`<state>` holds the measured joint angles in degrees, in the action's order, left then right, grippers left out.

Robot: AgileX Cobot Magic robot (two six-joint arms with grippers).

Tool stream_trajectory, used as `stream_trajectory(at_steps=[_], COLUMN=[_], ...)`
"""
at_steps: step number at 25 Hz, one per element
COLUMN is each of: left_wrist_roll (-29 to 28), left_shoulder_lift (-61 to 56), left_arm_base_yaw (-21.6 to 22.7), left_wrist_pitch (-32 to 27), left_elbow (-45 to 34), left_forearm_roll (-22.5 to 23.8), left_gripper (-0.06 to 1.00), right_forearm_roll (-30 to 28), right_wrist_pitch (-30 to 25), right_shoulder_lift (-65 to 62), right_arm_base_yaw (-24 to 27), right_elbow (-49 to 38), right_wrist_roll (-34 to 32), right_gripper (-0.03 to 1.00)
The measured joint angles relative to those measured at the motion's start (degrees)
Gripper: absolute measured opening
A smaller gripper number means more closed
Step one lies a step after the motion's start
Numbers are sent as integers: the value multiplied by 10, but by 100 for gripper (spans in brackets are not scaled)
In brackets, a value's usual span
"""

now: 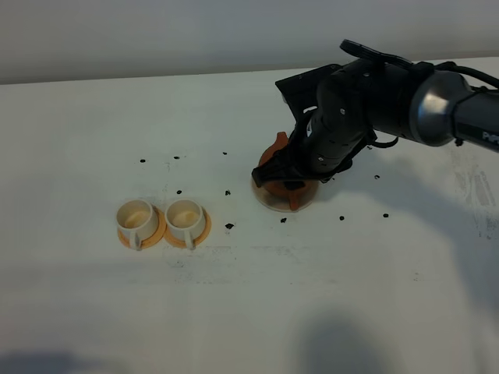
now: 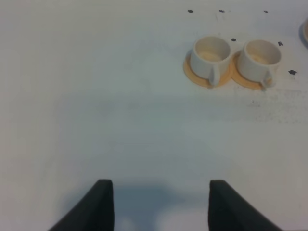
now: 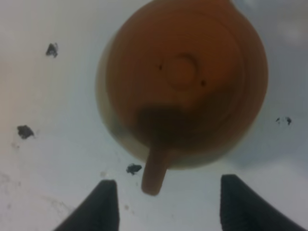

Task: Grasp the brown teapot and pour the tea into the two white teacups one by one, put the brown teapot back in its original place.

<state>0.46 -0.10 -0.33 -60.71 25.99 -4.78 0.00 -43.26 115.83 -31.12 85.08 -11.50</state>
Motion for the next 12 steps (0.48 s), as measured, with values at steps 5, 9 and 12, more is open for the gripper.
stream_trajectory(at_steps=[5,9,12], left_wrist_roll=[0,0,0], left_shoulder_lift=[0,0,0], left_arm_base_yaw=[0,0,0], left_wrist_pitch=[0,0,0], left_elbow=[0,0,0], left_forearm_roll=[0,0,0], left_gripper=[44,44,44], right_forearm_roll=[4,8,12], right_wrist_pitch=[-10,-19,-23], right_shoulder_lift=[9,20,28], right_arm_base_yaw=[0,0,0], right_elbow=[15,20,21], right_wrist_roll=[-12,-14,-14], right_gripper=[48,48,48])
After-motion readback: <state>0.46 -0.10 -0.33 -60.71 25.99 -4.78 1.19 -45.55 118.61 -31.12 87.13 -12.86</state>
